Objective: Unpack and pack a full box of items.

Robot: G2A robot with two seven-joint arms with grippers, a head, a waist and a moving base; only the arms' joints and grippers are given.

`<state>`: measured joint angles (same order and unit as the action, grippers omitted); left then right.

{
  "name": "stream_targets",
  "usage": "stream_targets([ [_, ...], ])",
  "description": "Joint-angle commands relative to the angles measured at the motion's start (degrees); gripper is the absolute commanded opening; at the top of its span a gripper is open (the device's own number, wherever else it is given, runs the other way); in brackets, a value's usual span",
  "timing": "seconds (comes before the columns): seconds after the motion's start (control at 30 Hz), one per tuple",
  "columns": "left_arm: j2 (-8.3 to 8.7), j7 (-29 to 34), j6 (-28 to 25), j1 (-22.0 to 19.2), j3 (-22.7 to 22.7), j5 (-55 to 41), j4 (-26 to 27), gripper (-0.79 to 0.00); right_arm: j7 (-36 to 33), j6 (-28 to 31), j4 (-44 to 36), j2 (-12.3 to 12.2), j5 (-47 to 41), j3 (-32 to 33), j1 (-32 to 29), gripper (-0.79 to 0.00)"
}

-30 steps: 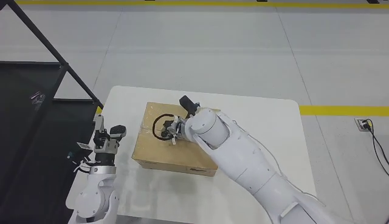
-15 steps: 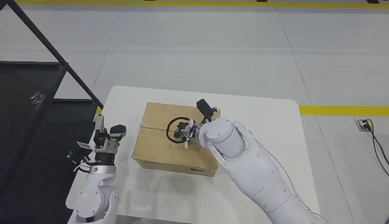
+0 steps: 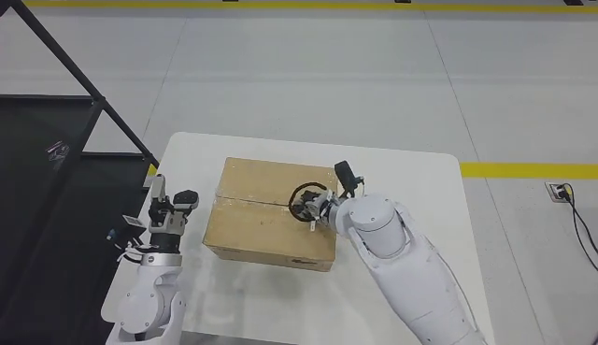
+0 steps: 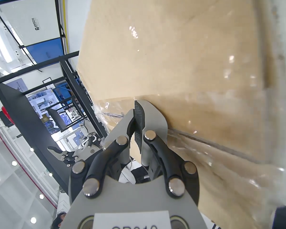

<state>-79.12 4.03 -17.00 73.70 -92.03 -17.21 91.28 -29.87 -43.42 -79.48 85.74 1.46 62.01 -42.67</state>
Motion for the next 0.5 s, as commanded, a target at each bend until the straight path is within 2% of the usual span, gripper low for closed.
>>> stream_targets([
  [0.0,0.00,0.03,0.14,-0.10,0.15,0.14,0.01,0.000,0.28,1.04,-1.55,-0.39,-0.11,1.46,-1.66,-0.785],
  [0.3,-0.03,0.08,0.52,-0.45,0.97,0.72,0.33,0.000,2.61,6.95,-8.32,-1.94,-2.02,8.58,-10.23,-0.785],
  [0.47,-0.03,0.02,0.77,-0.51,1.21,0.98,0.57,0.000,3.49,9.31,-9.40,-2.48,-3.68,11.56,-13.13,-0.785],
])
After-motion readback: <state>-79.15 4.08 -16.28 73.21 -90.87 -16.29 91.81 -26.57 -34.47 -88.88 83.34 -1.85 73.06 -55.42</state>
